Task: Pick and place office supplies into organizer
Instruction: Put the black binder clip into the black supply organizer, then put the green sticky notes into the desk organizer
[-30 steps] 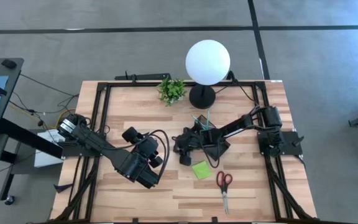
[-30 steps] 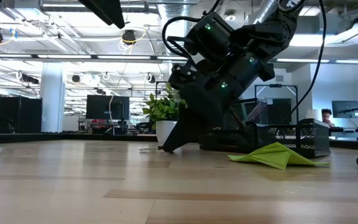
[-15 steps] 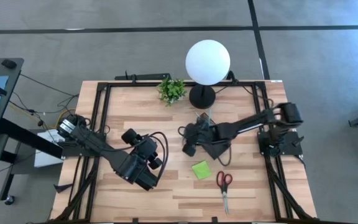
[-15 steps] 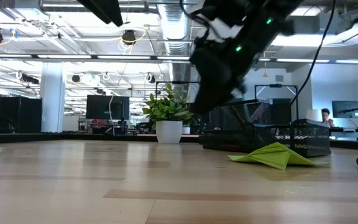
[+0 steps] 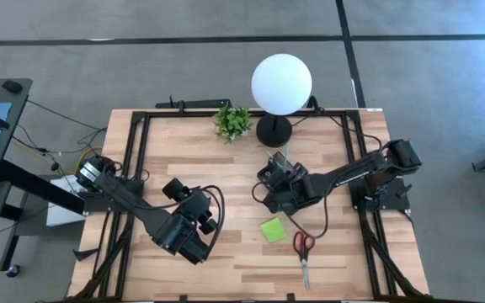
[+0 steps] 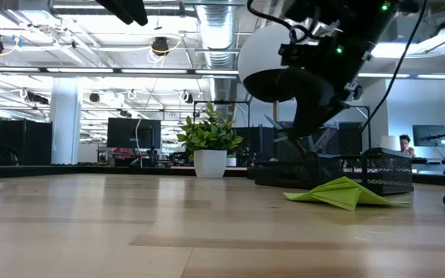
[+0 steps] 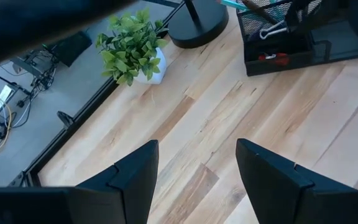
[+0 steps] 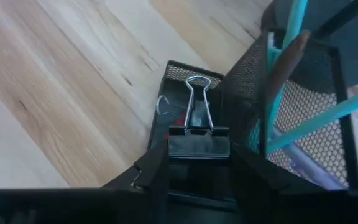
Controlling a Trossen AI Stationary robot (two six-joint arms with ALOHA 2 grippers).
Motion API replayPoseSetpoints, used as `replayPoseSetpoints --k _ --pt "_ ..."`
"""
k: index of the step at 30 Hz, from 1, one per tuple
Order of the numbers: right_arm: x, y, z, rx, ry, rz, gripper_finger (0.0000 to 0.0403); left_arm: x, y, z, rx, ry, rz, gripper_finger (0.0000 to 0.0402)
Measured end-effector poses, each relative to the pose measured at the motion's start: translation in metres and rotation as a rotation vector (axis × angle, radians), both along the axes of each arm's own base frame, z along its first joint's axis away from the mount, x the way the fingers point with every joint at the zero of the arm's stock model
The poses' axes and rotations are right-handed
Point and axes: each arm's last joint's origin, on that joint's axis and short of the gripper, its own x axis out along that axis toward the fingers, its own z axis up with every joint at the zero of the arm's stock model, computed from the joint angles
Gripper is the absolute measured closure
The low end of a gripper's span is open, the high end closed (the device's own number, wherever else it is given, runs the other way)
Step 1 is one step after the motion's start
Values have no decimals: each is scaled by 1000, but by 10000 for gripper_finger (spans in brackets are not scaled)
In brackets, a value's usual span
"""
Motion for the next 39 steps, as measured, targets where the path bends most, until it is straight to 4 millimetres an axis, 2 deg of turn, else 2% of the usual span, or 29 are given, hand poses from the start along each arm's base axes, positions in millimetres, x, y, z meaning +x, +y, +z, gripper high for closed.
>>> replayPoseSetpoints --k 7,13,16,20,26,30,33,37,39 --pt "6 0 -27 -30 91 -6 211 -2 -3 0 -1 -4 -9 189" --pt "8 1 -34 -58 107 -2 206 -2 -3 0 1 -6 -11 189" --pt "7 2 -24 -70 110 7 220 -2 -3 0 1 -6 -11 189" --pt "11 11 14 -57 46 77 247 -2 -3 0 1 -6 -11 189" --pt "3 39 69 30 -70 272 277 -1 -4 0 -8 -18 -10 189" --pt "-14 63 81 167 -74 415 283 2 -7 -1 -49 -46 -9 189" --pt "-27 87 75 204 -48 494 283 4 -9 -2 -88 -63 -7 189" --pt "-37 123 52 186 25 585 273 4 -10 -2 -100 -35 -24 189" --pt "-40 138 39 124 59 640 263 4 -10 -2 -87 -46 -23 189"
